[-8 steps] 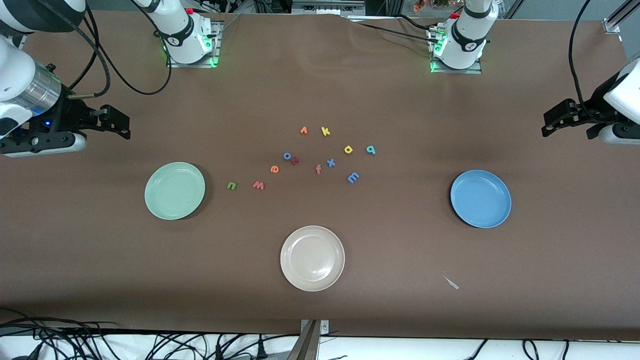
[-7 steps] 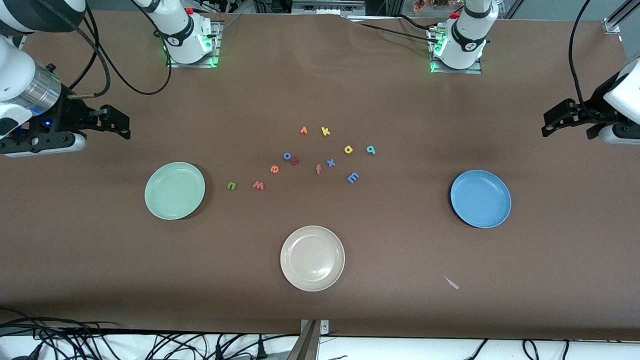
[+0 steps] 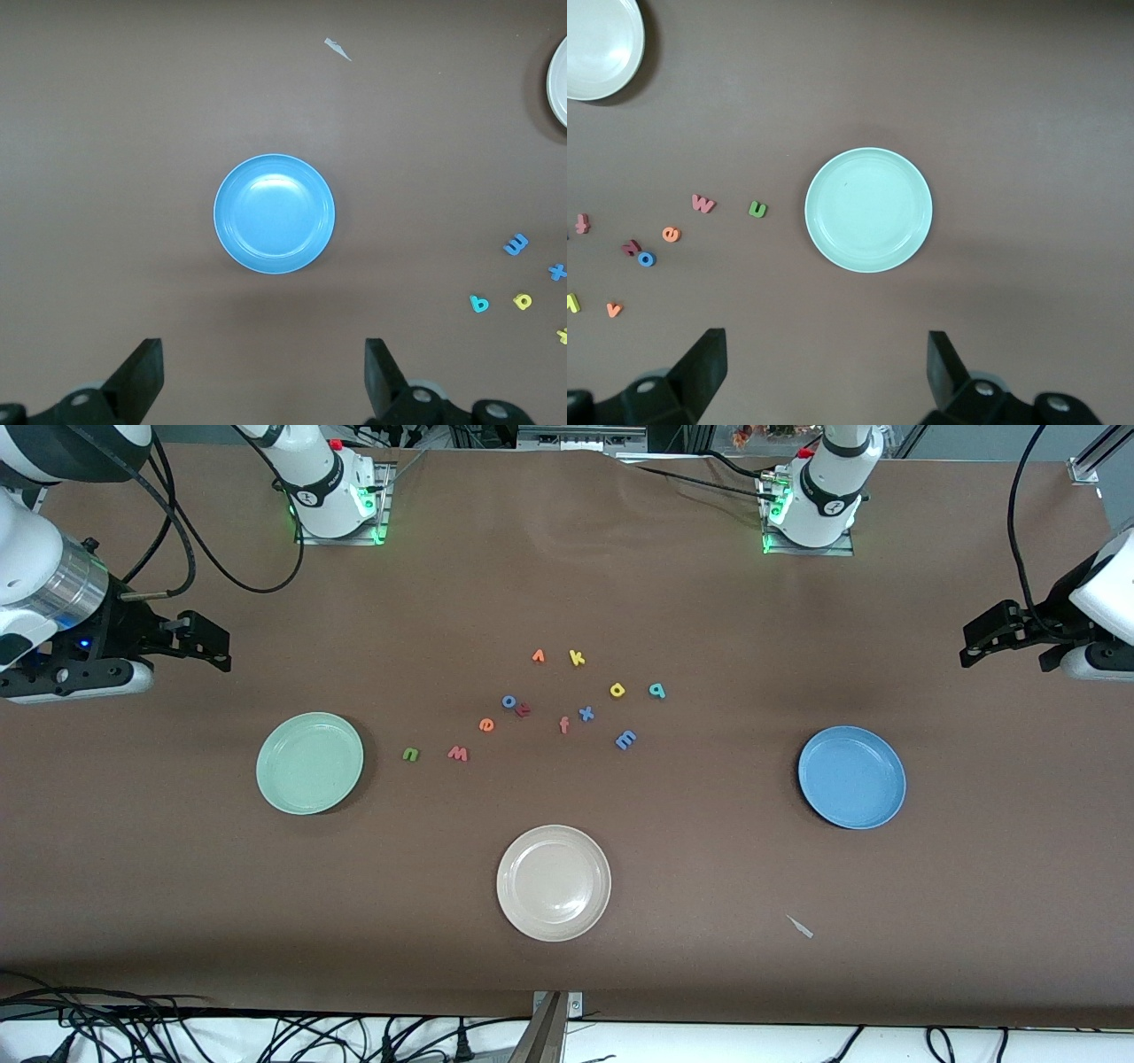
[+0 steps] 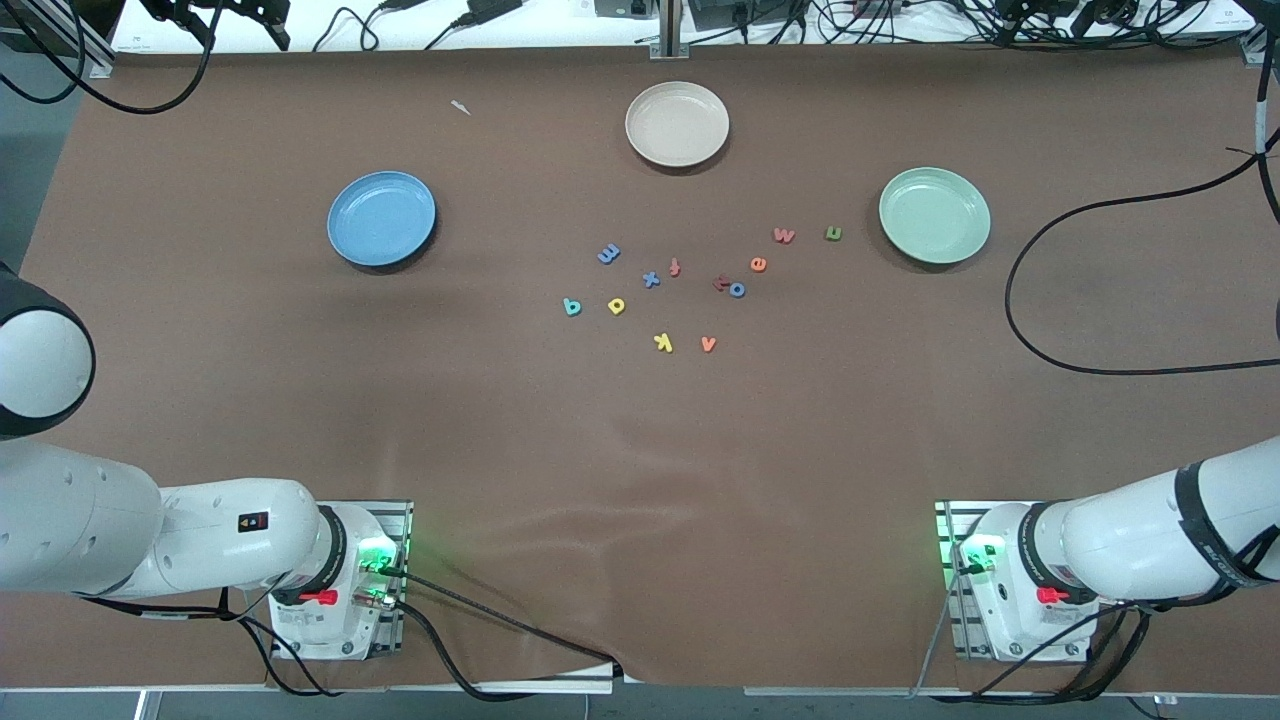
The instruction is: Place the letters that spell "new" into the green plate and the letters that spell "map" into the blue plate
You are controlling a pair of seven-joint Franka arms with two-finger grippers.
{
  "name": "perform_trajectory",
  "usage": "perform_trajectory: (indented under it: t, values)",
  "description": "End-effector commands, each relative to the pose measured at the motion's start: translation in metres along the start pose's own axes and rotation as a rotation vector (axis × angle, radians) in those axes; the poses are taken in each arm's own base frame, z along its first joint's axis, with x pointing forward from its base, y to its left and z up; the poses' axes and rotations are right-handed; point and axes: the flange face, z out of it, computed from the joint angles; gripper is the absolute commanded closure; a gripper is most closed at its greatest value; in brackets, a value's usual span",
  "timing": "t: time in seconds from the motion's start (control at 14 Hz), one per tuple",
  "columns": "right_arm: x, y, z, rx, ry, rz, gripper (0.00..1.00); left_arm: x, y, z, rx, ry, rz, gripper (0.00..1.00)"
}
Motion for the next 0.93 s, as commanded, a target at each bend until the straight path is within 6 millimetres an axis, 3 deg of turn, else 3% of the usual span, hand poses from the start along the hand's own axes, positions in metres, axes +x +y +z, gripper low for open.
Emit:
perform_trajectory:
  t: [0.0,0.86]
  values:
    - [-0.002,0.0001,-0.0037,-0.013,0.001,-0.016,0.0,-0.005,0.0008,-0.0029,-0.007,0.014,0.017,0.0]
    - [-0.0037,0.0003,0.0013,-0.014,-0.013,-0.007,0.0,-0.0046,0.0008,-0.0026,-0.007,0.018,0.017,0.0]
